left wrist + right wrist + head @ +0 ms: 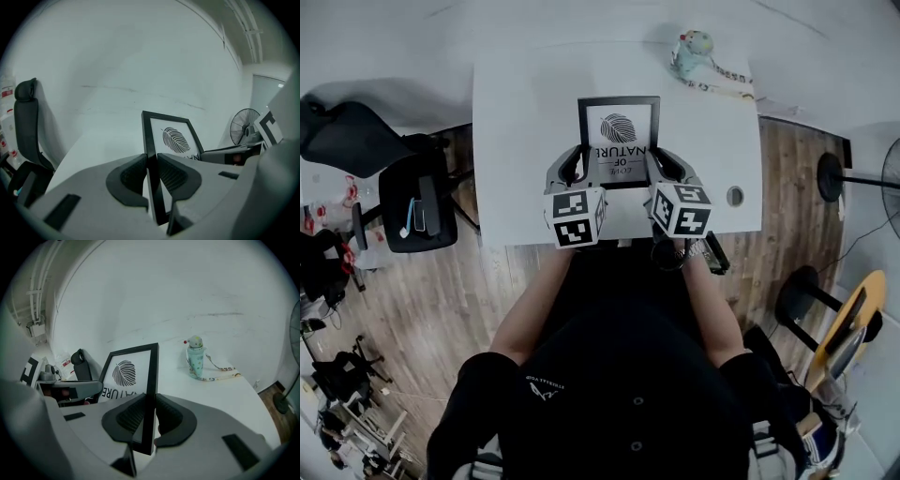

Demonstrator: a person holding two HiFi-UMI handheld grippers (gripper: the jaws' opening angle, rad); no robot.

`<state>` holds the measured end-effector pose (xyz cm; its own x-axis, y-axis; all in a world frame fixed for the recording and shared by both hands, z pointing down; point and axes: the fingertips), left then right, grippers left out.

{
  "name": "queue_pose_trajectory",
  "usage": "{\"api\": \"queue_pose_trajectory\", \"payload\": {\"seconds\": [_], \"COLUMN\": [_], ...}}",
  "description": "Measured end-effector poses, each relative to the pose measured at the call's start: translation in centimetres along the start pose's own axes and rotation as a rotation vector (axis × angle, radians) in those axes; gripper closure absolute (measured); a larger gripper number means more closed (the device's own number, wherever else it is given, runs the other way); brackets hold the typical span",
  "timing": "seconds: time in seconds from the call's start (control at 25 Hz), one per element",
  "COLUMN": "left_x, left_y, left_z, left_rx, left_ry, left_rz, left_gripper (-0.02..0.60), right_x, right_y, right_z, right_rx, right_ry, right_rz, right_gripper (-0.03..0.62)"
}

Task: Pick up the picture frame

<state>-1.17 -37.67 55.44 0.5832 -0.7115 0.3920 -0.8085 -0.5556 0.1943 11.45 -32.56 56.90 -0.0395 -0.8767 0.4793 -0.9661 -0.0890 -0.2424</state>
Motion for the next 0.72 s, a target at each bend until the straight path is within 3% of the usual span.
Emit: {"api": "queue_pose_trajectory", "payload": {"seconds": [0.44,0.72], "left_x": [-2.1,-3.7], "left_y": [-1.4,-2.2], "left_z": [9.1,14.0], "left_rx": [0.114,0.143], "left_ry": [-0.205,-0.317], "left_rz": [-0.045,-0.049], "left_gripper": [0.506,0.506], "right_x": [-2.3,-4.4], "right_y": [1.8,3.0], "right_z": [8.5,13.7], "right_rx": [-0.047,-0.115], "right_ry": [-0.205,-0.317], "right_rz": [0.019,0.024], "right_gripper": [0.540,0.540]}}
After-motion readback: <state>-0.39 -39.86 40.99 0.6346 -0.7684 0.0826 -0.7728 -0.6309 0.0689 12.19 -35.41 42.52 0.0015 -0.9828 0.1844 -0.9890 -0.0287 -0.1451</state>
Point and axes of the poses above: the fingertips, and each gripper's own axes: x forward along the fingers, y to its left, z out of its top, and after that the axes turned 10 degrees about -y, right-handed
